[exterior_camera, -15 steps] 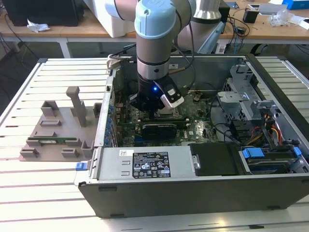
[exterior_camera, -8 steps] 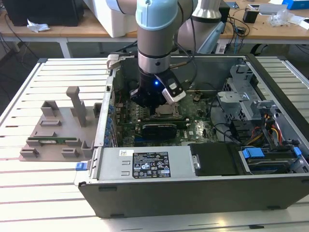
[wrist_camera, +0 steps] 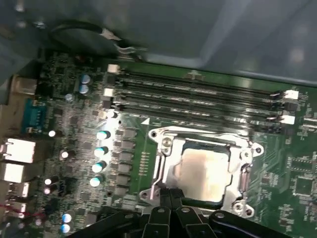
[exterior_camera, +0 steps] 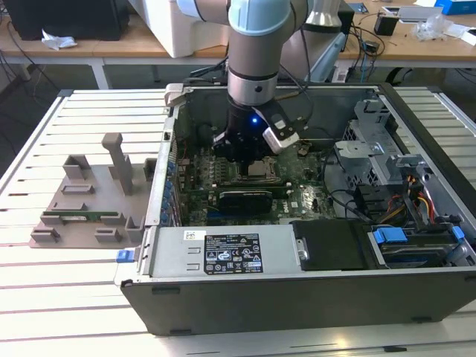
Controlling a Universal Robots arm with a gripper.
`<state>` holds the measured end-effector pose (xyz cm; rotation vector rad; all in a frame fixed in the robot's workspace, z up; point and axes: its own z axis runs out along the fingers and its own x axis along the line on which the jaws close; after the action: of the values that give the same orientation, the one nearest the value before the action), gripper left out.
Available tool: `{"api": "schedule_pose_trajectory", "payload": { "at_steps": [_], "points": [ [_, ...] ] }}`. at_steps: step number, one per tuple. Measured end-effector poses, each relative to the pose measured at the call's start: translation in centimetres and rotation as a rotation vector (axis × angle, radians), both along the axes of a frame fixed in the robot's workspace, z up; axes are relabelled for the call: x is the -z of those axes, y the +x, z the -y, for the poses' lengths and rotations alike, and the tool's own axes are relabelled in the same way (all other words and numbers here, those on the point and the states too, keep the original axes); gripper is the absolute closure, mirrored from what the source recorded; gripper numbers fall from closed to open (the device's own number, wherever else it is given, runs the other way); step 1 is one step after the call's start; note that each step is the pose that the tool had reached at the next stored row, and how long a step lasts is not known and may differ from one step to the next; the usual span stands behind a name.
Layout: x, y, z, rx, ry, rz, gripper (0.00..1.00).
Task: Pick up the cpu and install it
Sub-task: 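Install the second cpu locking lever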
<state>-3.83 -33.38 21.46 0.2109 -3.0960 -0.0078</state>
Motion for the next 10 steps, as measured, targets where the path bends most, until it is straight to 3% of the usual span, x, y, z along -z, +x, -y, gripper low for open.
{"api": "schedule_pose_trajectory", "payload": {
  "at_steps": [3,5,6,7,9,10],
  "points": [
    [0.18,1.7,-1.06,0.000,-0.0150,-0.0186,0.89],
    [0.05,2.2,-1.47,0.000,-0.0181,-0.0230,0.89],
    [-0.42,2.2,-1.53,0.000,-0.0200,-0.0229,0.89],
    [-1.43,2.2,-1.58,0.000,-0.0235,-0.0230,0.89],
    [-2.27,2.2,-1.63,0.000,-0.0257,-0.0229,0.89],
    [-3.07,2.2,-1.66,0.000,-0.0274,-0.0230,0.89]
  ]
}}
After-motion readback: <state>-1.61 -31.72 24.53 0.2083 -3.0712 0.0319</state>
